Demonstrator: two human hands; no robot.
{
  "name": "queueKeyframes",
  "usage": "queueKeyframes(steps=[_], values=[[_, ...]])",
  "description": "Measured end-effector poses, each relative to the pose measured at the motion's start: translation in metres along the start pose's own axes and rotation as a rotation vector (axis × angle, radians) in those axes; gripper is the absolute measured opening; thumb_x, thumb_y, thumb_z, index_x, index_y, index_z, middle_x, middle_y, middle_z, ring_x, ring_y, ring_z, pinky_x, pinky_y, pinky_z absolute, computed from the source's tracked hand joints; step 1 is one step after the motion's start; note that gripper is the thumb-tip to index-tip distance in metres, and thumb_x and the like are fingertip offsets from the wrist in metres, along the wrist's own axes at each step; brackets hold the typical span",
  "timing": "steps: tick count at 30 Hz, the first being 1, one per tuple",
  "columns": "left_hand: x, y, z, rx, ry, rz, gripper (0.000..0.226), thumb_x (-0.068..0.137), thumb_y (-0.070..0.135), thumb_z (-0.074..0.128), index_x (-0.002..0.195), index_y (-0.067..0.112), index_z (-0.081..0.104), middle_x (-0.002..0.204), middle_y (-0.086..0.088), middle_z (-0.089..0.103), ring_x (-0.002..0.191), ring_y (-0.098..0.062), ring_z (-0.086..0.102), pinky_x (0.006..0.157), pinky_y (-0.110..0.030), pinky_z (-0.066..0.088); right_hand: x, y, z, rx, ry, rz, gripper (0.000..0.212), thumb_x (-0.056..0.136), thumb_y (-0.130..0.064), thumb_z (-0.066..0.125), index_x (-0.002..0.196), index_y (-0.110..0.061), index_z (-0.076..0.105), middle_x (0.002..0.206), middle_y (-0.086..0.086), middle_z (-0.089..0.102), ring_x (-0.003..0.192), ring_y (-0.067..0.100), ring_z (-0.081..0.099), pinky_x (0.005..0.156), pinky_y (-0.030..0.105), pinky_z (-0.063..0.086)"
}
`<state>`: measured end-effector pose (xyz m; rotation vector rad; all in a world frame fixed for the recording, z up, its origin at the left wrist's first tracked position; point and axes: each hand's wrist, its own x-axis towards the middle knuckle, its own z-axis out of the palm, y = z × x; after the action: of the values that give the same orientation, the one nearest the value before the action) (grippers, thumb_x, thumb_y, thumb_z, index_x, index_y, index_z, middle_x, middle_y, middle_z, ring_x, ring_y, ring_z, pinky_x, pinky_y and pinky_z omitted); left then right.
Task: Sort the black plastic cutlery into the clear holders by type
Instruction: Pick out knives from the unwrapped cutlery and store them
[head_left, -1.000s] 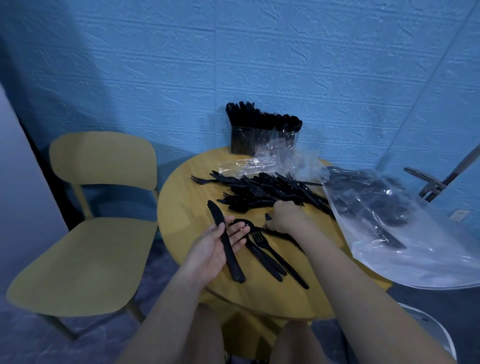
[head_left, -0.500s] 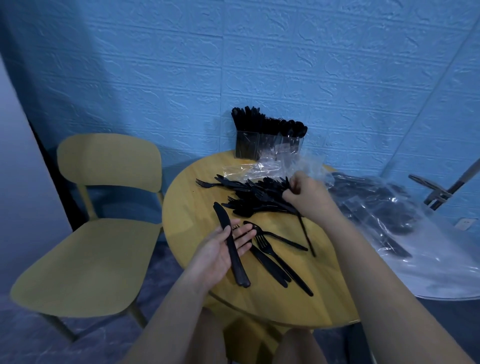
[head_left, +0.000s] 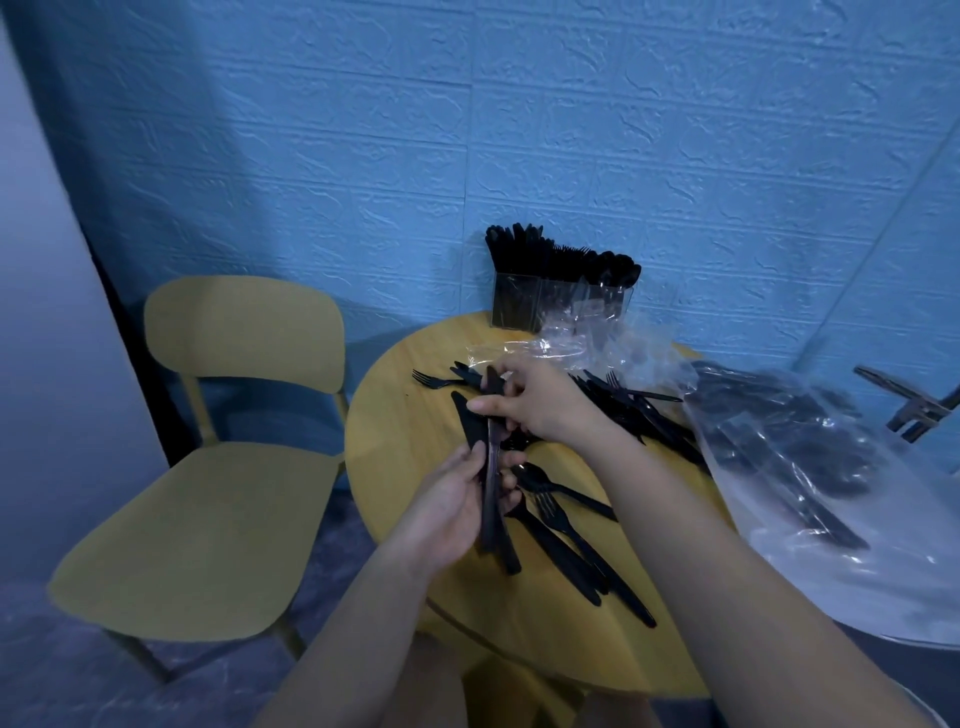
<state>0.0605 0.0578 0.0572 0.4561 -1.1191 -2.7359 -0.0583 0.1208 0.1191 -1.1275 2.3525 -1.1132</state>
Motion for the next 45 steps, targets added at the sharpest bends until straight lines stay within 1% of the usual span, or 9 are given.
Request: queueKeyframes(steps=[4,7,13,18,23,29,34,38,45], values=[[0.005,0.003,-0.005,0.058,-0.026,0.012,0.024,0.102,0.025,0.035,0.109,0.010,0.053,0.066,-0.001,0.052,0.051,-0.009,0.038,0.049,-0.022,0.038,0.011,0.003,0.014,-0.078,-0.066,-0.039,0.031,0.082,-0.028,0.072,0.098,-0.002,0.063,0.075,0.005,0.054,0.056,0.014,0.053,0.057,0.024,0.047],[0.011,0.004,-0.009,0.093,-0.017,0.020,0.034,0.102,0.036,0.033,0.109,0.010,0.054,0.063,0.001,0.042,0.050,-0.008,0.032,0.047,-0.020,0.034,0.019,0.006,0.018,-0.152,-0.102,-0.053,0.033,0.084,-0.038,0.068,0.111,-0.019,0.065,0.086,0.004,0.066,0.060,0.011,0.059,0.063,0.026,0.049],[0.027,0.013,-0.028,0.027,0.116,0.066,0.022,0.102,0.021,0.038,0.105,0.008,0.055,0.061,0.002,0.040,0.048,-0.007,0.035,0.046,-0.020,0.036,0.064,0.029,0.006,-0.396,0.186,-0.038,0.023,0.090,-0.026,0.064,0.107,-0.012,0.070,0.101,0.005,0.067,0.090,0.018,0.059,0.075,0.029,0.047],[0.042,0.028,-0.042,-0.125,0.209,0.064,0.020,0.102,0.020,0.036,0.096,0.010,0.052,0.057,0.002,0.042,0.045,-0.008,0.040,0.044,-0.021,0.043,0.092,0.033,0.024,-0.799,0.085,-0.086,0.040,0.089,-0.045,0.060,0.112,-0.012,0.065,0.110,0.006,0.062,0.103,0.025,0.056,0.081,0.032,0.043],[0.048,0.030,-0.044,-0.154,0.202,0.034,0.022,0.102,0.020,0.035,0.095,0.010,0.053,0.058,0.001,0.045,0.050,-0.010,0.044,0.050,-0.025,0.047,0.101,0.034,0.029,-0.907,0.097,-0.126,0.031,0.097,-0.033,0.049,0.115,-0.014,0.064,0.111,0.007,0.063,0.102,0.026,0.058,0.080,0.031,0.044],[0.044,0.028,-0.044,-0.123,0.162,0.020,0.023,0.102,0.018,0.034,0.104,0.008,0.054,0.069,-0.005,0.059,0.064,-0.017,0.060,0.059,-0.029,0.054,0.089,0.023,0.000,-0.540,0.355,-0.148,0.025,0.094,-0.021,0.053,0.109,-0.013,0.071,0.100,0.009,0.071,0.087,0.025,0.064,0.073,0.036,0.053],[0.040,0.028,-0.044,-0.137,0.138,0.032,0.023,0.102,0.015,0.035,0.108,0.007,0.055,0.075,-0.008,0.066,0.071,-0.020,0.067,0.061,-0.031,0.056,0.070,-0.009,-0.044,-0.039,0.565,-0.146,0.024,0.091,-0.021,0.062,0.111,-0.011,0.070,0.099,-0.005,0.068,0.086,0.006,0.060,0.075,0.009,0.044],[0.040,0.028,-0.043,-0.163,0.151,0.032,0.022,0.101,0.014,0.036,0.107,0.006,0.056,0.077,-0.011,0.068,0.072,-0.021,0.069,0.061,-0.031,0.058,0.059,-0.024,-0.047,0.227,0.354,-0.127,0.010,0.088,-0.012,0.066,0.097,-0.012,0.068,0.079,-0.005,0.066,0.059,-0.007,0.059,0.059,0.008,0.046],[0.039,0.027,-0.042,-0.129,0.137,0.025,0.026,0.102,0.017,0.034,0.119,0.005,0.051,0.090,-0.015,0.071,0.080,-0.024,0.071,0.072,-0.037,0.054,0.069,-0.016,0.003,0.103,-0.081,-0.006,0.014,0.085,-0.011,0.069,0.097,-0.003,0.066,0.065,0.001,0.064,0.053,0.001,0.057,0.054,0.009,0.042]])
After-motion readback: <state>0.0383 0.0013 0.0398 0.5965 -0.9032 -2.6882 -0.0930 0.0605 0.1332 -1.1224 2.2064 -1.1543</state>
